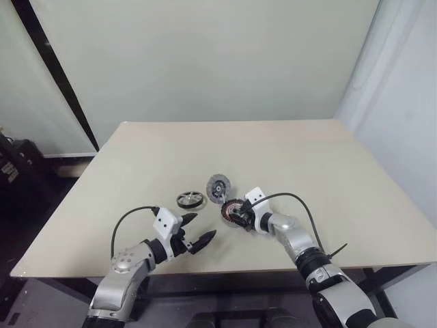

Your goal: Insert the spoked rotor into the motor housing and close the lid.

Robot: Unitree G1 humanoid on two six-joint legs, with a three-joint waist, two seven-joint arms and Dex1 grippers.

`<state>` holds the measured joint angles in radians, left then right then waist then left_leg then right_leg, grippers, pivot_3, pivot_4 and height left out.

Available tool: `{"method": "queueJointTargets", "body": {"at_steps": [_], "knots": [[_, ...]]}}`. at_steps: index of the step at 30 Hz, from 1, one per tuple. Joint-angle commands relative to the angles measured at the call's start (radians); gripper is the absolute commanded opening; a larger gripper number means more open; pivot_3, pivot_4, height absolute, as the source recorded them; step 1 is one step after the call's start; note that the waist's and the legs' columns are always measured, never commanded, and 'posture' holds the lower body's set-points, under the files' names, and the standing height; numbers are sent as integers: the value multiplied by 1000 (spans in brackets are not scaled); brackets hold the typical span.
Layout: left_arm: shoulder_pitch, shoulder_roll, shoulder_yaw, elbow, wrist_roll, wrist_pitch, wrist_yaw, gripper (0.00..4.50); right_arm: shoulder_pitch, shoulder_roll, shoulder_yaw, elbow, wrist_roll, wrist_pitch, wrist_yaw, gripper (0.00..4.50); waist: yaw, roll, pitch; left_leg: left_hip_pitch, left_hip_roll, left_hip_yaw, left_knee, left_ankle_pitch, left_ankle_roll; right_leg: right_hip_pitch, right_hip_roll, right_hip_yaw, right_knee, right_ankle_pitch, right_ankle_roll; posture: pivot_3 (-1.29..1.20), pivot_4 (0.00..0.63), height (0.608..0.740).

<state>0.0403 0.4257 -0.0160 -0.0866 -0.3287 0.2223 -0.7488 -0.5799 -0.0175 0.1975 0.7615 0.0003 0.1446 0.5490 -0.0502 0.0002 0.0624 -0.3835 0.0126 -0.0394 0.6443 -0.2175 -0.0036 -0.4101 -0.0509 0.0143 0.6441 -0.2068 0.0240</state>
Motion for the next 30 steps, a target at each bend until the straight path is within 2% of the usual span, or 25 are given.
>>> {"method": "queueJointTargets", "body": {"at_steps": [1, 3, 6, 14, 19, 25, 28, 30], "knots": [[-8, 2, 10, -37, -4, -13, 1, 4500, -13, 3, -25, -78, 28, 11, 14, 3454, 0, 0, 0, 0, 0, 0, 0, 0, 0, 0, 0, 0, 0, 0, 0, 0, 0, 740], [-9, 2, 10, -34, -4, -14, 1, 4500, -12, 8, -37, -109, 43, 23, 17, 3454, 0, 0, 0, 0, 0, 0, 0, 0, 0, 0, 0, 0, 0, 0, 0, 0, 0, 740], [-11, 1, 10, -29, -3, -17, 0, 4500, -11, 13, -47, -134, 47, 24, 13, 2861, 0, 0, 0, 0, 0, 0, -1, 0, 0, -1, 0, 0, 0, 0, 0, 0, 0, 740], [-14, -6, 17, -41, -12, 4, 20, 4500, -21, 5, 21, -15, -49, -17, -33, 50, 0, 0, 0, 0, 0, 0, -1, 0, 0, -1, 0, 0, 0, 0, 0, 0, 0, 740], [-18, -14, 41, -61, -33, 37, 52, 4500, -6, 18, 14, 10, -45, -42, -39, 15, -1, 0, 0, 2, 1, 1, -1, 0, 0, 0, 0, 0, 0, 0, 0, 0, 0, 740], [-24, -88, 137, -59, -122, 170, 185, 4500, 14, 15, -44, -175, 29, 30, -21, 15, 0, 0, 0, 1, 1, 0, -1, 0, 0, 0, 1, 0, 0, 0, 0, 0, 0, 740], [-48, -127, 183, -39, -152, 246, 265, 4500, 49, -10, -25, -293, 35, 87, 17, 583, 0, -1, 0, 1, 1, 0, -1, 0, 0, 0, 1, 0, 0, 0, 0, 0, 0, 740], [-70, -148, 210, -23, -169, 305, 320, 4500, 77, -24, -16, -358, 31, 108, 25, 1196, 0, -1, 0, 1, 1, 0, -1, 0, 0, 0, 1, 0, 0, 0, 0, 0, 0, 740]]}}
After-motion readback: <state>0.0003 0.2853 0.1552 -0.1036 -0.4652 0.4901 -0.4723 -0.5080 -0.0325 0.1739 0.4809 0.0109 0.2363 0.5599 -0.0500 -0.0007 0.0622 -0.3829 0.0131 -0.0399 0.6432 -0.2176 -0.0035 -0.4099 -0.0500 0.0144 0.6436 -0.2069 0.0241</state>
